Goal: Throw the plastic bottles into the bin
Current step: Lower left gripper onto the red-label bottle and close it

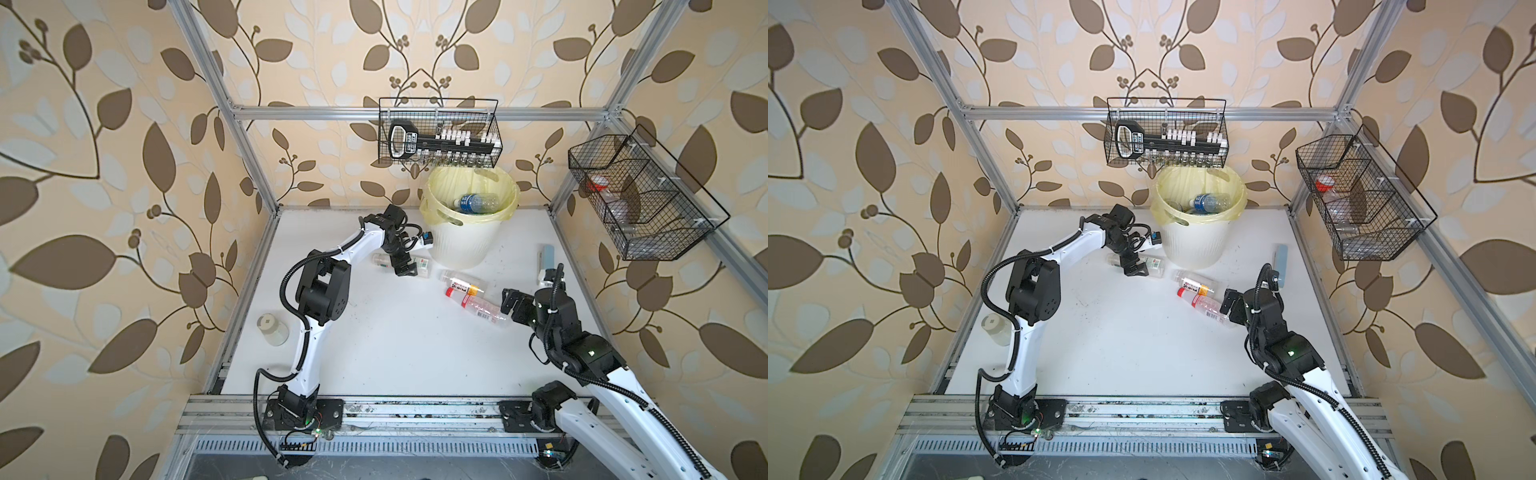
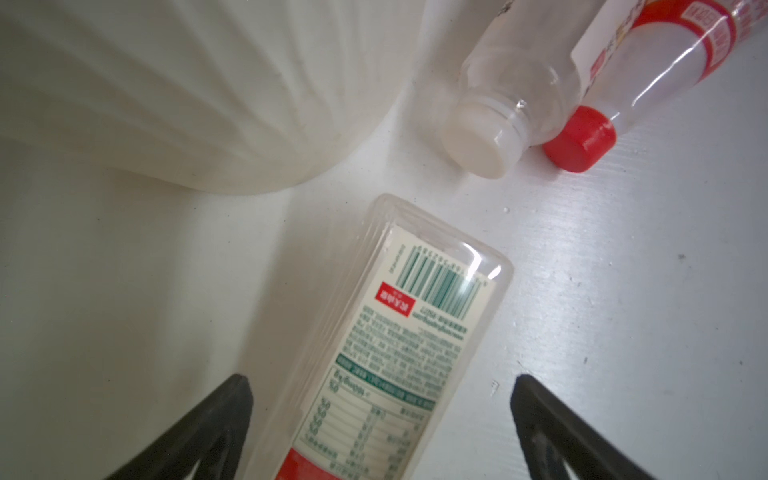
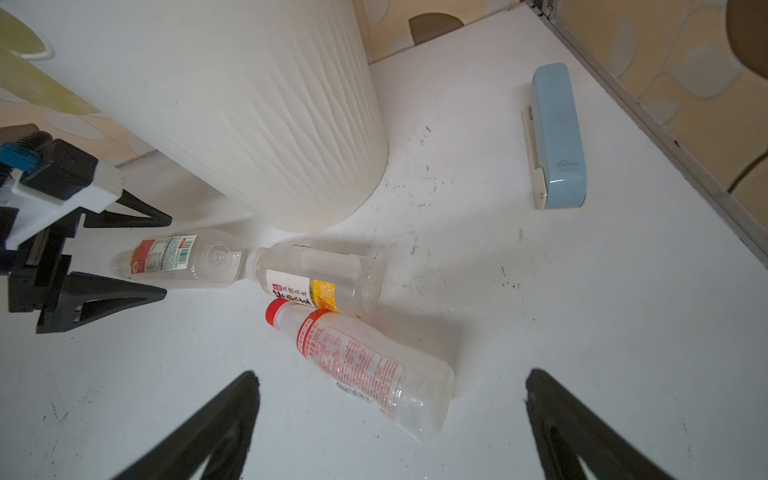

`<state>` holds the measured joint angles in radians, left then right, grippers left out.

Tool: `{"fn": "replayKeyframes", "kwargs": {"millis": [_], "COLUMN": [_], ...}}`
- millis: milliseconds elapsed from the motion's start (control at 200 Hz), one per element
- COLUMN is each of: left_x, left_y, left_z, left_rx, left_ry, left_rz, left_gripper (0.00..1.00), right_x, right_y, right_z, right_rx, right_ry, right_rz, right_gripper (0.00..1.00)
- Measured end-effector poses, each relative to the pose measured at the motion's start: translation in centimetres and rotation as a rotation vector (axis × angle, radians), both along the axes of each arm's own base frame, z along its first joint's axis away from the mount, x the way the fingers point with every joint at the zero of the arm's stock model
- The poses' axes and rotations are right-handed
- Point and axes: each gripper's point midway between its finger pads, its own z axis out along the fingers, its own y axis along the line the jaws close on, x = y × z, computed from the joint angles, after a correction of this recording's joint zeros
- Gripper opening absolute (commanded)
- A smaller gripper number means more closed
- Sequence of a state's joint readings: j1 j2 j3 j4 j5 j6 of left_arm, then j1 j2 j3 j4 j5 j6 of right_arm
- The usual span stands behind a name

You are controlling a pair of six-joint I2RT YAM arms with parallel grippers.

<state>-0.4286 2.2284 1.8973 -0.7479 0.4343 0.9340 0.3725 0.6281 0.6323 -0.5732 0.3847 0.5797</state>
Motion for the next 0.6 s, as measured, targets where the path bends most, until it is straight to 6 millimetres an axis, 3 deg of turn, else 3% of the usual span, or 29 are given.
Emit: {"fn": "replayKeyframes", "kwargs": {"millis": [305,475,600], "left_x": [-0.6,-1.3,-1.8], "left_y": [0.4,1.2,1.5], "left_z": [-2.3,-3.8,-4.6], "left_rx": [0.030,0.064,0.076], "left_ry": [0.024,0.056,0.084], "left_rz": [0.025,0.045,0.067], "left_gripper": [0.98,0.81,0.73], "right_x": [-0.2,-0.3,-0.4], "right_y": [-0.1,-0.1,-0.1], "right_z": [0.6,0.8,1.0], "right_rx": [0.011,0.020,0.030], "right_ry": [-0.027,-0.034,-0.044], "right_rz": [-0.001,-0.004,-0.007], "right_gripper": [1.00,1.00,1.00]}}
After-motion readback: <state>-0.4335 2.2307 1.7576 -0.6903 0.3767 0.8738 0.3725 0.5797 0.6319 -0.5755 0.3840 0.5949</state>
